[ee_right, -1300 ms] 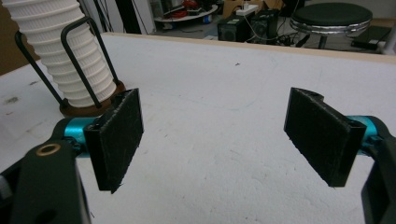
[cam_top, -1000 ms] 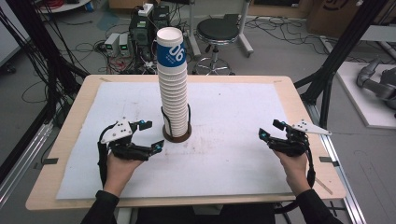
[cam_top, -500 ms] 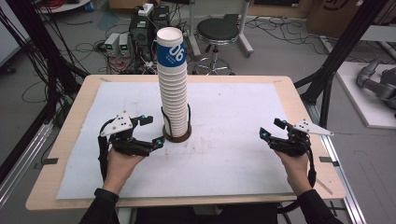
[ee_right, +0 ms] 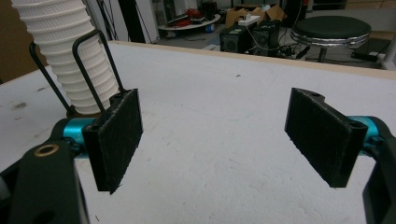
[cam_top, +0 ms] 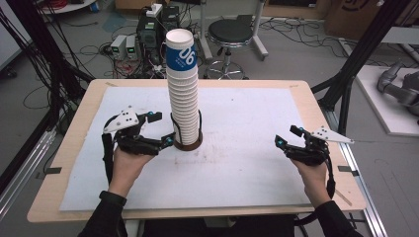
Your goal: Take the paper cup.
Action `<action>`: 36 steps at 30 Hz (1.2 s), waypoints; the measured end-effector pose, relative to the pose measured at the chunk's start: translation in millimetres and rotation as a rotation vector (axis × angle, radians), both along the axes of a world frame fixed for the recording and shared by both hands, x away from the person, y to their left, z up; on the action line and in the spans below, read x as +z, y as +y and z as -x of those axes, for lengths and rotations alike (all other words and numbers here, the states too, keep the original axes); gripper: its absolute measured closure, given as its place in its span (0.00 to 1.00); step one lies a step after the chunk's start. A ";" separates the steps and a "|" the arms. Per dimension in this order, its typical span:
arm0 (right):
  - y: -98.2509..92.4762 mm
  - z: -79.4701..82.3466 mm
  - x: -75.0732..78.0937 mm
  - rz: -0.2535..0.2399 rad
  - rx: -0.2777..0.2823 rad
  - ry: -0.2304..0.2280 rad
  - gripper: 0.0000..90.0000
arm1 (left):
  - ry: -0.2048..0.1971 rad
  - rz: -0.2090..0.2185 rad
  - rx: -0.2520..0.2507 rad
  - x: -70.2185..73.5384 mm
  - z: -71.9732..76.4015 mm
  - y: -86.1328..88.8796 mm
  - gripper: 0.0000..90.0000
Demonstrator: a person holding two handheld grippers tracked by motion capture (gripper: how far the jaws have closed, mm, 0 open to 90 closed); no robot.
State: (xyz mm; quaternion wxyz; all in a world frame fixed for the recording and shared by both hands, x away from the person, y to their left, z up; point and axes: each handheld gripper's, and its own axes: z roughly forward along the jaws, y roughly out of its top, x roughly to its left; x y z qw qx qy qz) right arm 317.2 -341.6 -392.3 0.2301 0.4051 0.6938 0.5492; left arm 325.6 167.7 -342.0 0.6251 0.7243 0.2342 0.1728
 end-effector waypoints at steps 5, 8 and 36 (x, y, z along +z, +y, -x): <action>0.6 -0.7 -0.3 0.004 0.004 -0.003 0.22 | -0.009 -0.005 0.032 10.3 -4.6 -1.4 0.13; 0.7 -0.8 -0.4 0.003 0.003 -0.001 0.22 | -0.010 0.010 0.026 19.1 -11.0 -2.1 0.13; 1.5 -0.9 -0.6 0.021 0.002 -0.001 0.22 | -0.034 0.034 0.054 70.4 -56.4 -21.9 0.09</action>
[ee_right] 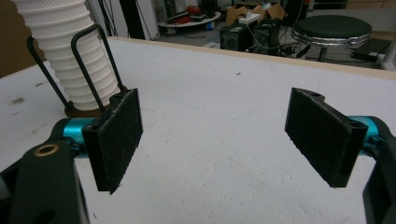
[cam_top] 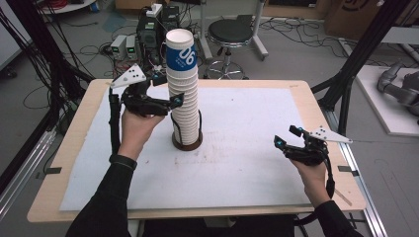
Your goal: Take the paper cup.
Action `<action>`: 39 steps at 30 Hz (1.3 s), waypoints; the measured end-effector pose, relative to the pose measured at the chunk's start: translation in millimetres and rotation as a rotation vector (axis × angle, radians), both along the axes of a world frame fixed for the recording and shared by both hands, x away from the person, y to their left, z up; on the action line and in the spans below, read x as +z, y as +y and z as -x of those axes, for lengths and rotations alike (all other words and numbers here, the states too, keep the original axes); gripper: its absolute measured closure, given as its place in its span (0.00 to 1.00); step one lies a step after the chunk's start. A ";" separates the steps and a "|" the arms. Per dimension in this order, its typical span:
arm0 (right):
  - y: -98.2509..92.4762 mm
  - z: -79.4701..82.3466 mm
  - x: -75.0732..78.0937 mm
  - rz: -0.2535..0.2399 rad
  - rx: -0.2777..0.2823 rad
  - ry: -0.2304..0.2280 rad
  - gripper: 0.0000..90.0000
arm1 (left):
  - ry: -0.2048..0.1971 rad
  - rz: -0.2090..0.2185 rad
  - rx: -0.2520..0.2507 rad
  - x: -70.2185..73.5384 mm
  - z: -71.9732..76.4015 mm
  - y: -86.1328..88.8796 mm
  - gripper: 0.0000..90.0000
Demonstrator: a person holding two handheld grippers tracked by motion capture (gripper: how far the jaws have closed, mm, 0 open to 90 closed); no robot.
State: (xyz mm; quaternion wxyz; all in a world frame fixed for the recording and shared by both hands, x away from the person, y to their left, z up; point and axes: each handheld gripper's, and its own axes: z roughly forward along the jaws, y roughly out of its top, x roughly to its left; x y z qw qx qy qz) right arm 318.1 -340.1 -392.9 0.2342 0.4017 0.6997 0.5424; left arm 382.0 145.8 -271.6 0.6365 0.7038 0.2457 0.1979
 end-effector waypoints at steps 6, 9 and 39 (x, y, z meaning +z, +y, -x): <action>0.7 0.2 -0.1 0.004 0.004 0.001 0.22 | 0.001 -0.009 0.010 6.1 -7.2 -5.6 0.09; 0.7 0.2 -0.1 0.000 0.007 0.002 0.22 | 0.002 -0.001 0.001 8.1 -10.4 -5.9 0.09; 15.0 -2.9 17.1 -0.018 0.078 -0.015 0.22 | 0.010 -0.024 -0.002 7.2 -24.2 -13.9 0.13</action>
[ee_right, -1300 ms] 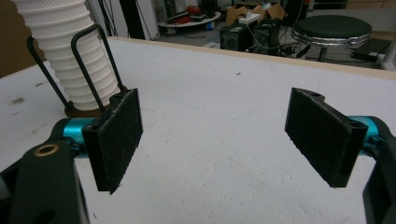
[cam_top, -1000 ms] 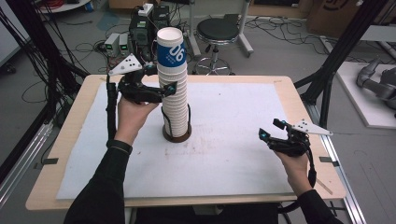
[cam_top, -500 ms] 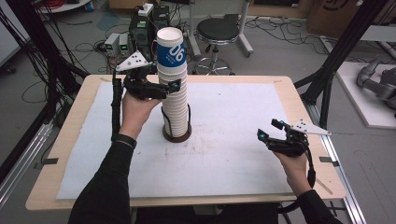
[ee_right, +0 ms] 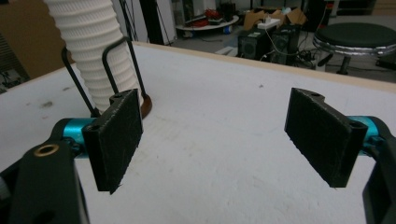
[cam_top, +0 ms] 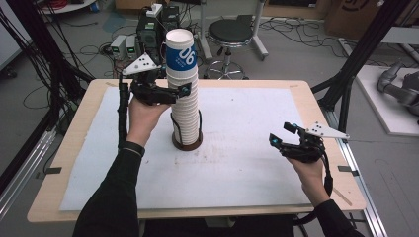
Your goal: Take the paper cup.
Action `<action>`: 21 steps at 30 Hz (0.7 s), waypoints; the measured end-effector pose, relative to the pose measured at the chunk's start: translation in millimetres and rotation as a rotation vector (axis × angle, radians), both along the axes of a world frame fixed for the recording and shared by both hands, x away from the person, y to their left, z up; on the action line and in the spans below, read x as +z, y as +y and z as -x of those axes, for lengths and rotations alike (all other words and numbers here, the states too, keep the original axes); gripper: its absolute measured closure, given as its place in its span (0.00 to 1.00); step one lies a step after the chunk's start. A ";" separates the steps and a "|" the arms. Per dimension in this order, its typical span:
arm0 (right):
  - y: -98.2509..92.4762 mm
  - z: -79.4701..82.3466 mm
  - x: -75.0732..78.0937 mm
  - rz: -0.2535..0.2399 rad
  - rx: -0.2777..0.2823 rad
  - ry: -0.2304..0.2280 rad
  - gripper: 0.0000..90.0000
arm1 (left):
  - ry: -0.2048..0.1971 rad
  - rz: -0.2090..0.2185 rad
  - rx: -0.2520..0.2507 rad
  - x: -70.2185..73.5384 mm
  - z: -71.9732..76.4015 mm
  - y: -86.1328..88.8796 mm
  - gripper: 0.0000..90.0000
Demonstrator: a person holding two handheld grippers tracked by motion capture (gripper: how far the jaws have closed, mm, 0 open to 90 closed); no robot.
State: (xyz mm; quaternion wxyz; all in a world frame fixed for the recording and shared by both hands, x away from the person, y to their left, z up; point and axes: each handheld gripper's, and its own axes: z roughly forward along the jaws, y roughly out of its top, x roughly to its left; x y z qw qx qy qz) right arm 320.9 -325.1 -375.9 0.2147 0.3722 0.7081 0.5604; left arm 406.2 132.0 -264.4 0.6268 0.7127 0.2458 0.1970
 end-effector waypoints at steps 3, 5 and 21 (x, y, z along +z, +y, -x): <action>4.8 -3.5 11.3 -0.005 0.026 -0.015 0.22 | 0.000 0.001 0.000 -0.1 -0.1 0.0 0.13; 8.7 -6.0 20.2 0.000 0.038 -0.023 0.22 | 0.001 0.001 -0.001 -0.1 -0.2 0.0 0.13; 53.1 -33.1 106.3 0.081 0.172 -0.141 0.22 | -0.001 0.005 -0.003 -0.6 -1.4 0.5 0.13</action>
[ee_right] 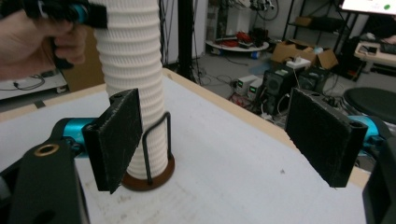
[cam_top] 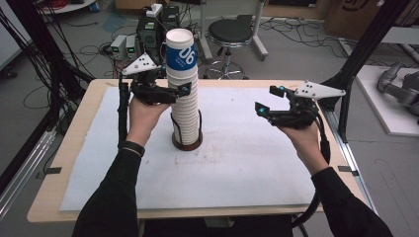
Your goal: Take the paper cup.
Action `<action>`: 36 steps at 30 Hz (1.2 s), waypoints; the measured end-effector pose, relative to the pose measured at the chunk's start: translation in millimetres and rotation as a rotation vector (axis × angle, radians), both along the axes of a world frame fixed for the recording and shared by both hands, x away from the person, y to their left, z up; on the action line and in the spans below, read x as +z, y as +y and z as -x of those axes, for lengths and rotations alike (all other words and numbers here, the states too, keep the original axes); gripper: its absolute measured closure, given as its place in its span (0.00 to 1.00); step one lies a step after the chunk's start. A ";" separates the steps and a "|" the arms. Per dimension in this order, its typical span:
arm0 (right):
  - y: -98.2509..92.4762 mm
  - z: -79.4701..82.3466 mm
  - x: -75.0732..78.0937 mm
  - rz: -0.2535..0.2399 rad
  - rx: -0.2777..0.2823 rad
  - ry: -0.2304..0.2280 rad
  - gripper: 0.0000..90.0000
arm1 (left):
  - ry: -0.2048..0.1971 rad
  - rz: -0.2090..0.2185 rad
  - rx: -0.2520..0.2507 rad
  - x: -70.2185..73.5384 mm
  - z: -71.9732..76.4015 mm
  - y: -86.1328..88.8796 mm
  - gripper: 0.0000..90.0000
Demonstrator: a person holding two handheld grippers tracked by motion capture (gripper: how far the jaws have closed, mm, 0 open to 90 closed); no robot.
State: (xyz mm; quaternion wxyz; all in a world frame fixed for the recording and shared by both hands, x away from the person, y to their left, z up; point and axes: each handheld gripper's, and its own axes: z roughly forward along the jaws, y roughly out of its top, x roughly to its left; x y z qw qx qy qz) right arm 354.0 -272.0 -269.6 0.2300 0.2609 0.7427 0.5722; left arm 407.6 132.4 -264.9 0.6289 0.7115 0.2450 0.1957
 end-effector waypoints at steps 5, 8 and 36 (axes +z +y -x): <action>16.8 -10.8 19.8 -0.004 0.049 -0.019 0.22 | 0.002 0.003 0.001 -0.1 -0.3 0.0 0.13; 27.1 -17.4 31.5 -0.019 0.070 -0.024 0.22 | 0.002 0.003 -0.001 -0.2 -0.9 0.5 0.13; 128.0 -59.8 115.4 -0.066 0.253 0.007 0.22 | -0.005 0.010 -0.004 -1.1 -1.9 -1.1 0.13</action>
